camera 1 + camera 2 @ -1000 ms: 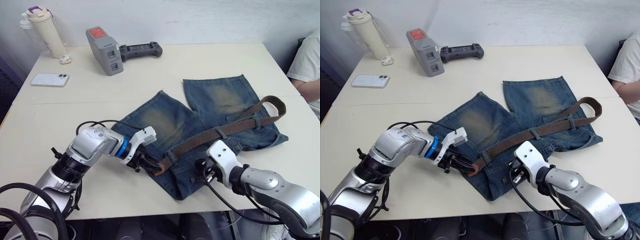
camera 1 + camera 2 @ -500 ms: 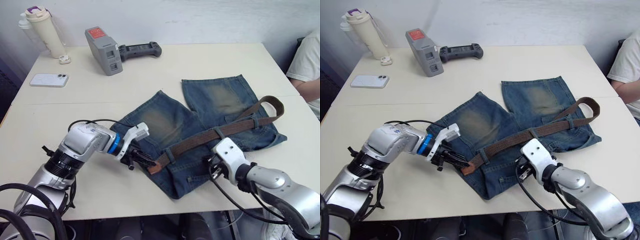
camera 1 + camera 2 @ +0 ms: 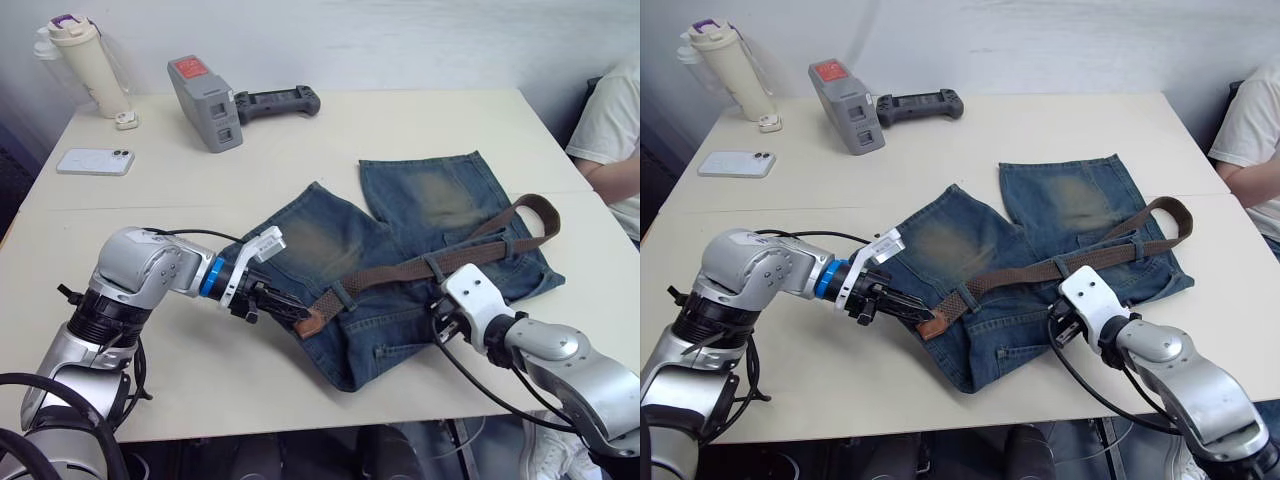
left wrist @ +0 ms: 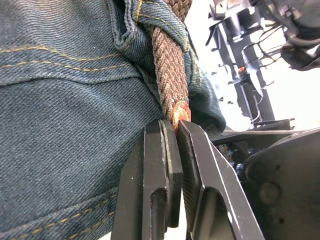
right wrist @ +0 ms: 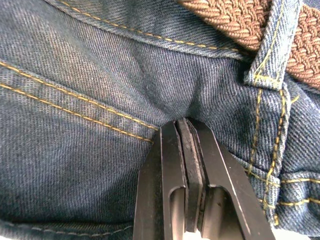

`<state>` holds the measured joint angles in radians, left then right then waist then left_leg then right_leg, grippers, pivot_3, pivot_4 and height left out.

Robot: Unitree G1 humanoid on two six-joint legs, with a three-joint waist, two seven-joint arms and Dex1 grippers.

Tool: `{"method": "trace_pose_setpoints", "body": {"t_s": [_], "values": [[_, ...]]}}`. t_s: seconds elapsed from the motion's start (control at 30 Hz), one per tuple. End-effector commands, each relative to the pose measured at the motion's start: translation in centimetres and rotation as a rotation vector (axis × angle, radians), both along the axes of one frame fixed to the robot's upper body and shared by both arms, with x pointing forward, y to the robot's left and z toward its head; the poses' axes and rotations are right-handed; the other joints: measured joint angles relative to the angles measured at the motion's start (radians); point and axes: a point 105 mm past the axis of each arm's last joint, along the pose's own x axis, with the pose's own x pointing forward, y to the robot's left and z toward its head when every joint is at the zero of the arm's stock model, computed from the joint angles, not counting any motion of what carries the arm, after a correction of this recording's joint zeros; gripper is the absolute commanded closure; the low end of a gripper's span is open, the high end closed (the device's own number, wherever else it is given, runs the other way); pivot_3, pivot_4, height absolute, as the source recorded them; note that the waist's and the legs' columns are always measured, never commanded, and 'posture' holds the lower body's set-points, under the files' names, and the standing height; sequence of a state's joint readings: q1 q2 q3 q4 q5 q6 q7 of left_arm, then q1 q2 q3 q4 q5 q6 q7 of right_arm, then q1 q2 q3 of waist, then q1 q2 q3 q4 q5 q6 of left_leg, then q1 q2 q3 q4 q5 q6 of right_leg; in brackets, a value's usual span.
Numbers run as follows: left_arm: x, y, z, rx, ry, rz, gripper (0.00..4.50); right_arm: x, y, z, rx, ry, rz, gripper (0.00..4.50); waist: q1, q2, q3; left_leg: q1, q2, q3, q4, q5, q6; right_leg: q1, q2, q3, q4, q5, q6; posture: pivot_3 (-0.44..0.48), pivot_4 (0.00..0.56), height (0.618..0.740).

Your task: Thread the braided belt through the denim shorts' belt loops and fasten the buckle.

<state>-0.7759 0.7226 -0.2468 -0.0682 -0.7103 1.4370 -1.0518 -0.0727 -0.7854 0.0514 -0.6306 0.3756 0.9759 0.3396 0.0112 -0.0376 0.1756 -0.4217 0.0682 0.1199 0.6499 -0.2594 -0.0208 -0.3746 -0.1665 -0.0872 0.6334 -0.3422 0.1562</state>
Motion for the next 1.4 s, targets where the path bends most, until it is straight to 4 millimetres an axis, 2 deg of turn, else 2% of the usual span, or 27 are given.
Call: {"method": "trace_pose_setpoints", "body": {"t_s": [0.03, 0.17, 0.37, 0.67, 0.83, 1.03, 1.4], "values": [[-0.7, 0.3, 0.2, 0.010, -0.045, -0.033, 4.44, -0.2, -1.4, -2.4, -0.031, 0.090, -0.071, 4.50, -0.005, -0.002, -0.001, 0.000, 0.000, 0.000, 0.000, 0.000, 0.000, 0.000, 0.000, 0.000, 0.000, 0.000, 0.000, 0.000, 0.150, 0.740], [-1.1, -0.1, -0.2, 0.008, -0.054, -0.062, 4.44, -0.3, -1.2, -2.4, -0.029, 0.089, -0.066, 4.50, -0.008, -0.003, -0.002, 0.000, 0.000, 0.000, 0.000, 0.000, 0.000, 0.000, 0.000, 0.000, -0.001, 0.000, 0.000, 0.000, 0.150, 0.740], [-0.7, -0.8, -0.2, -0.024, -0.059, -0.047, 2.16, -0.5, -0.8, -2.3, -0.012, 0.089, -0.055, 4.50, -0.007, -0.006, -0.004, 0.000, 0.000, 0.000, 0.000, 0.000, 0.000, 0.001, 0.000, 0.000, -0.001, 0.000, 0.000, 0.000, 0.150, 0.740], [-0.5, -2.5, -0.9, -0.028, -0.036, -0.044, 2.16, -0.6, -0.5, -2.2, -0.001, 0.081, -0.053, 4.50, -0.002, -0.009, -0.005, 0.000, 0.000, -0.001, 0.000, 0.000, 0.000, 0.002, 0.000, -0.001, -0.004, 0.000, 0.000, 0.000, 0.150, 0.740], [-0.3, -2.1, -1.1, -0.006, -0.023, -0.031, 2.16, -0.7, -0.5, -2.1, -0.004, 0.077, -0.056, 4.50, 0.001, -0.009, -0.005, 0.000, 0.000, -0.001, 0.000, 0.000, 0.000, 0.001, 0.000, -0.001, -0.004, 0.000, 0.000, 0.000, 0.150, 0.740], [1.6, -1.1, 0.2, -0.027, -0.012, 0.059, 2.16, -0.7, -0.4, -2.0, -0.001, 0.072, -0.057, 4.50, 0.009, -0.009, -0.005, 0.000, 0.000, -0.001, 0.001, 0.000, 0.000, 0.001, 0.000, -0.001, -0.005, 0.000, 0.000, 0.000, 0.150, 0.740], [-0.1, -1.5, -1.8, 0.030, 0.025, 0.007, 2.16, -0.7, 0.0, -1.8, 0.009, 0.066, -0.055, 4.50, 0.008, -0.009, -0.005, 0.000, 0.000, -0.001, 0.000, 0.000, 0.000, 0.001, 0.000, 0.000, -0.004, 0.000, 0.000, 0.000, 0.150, 0.740]]}}
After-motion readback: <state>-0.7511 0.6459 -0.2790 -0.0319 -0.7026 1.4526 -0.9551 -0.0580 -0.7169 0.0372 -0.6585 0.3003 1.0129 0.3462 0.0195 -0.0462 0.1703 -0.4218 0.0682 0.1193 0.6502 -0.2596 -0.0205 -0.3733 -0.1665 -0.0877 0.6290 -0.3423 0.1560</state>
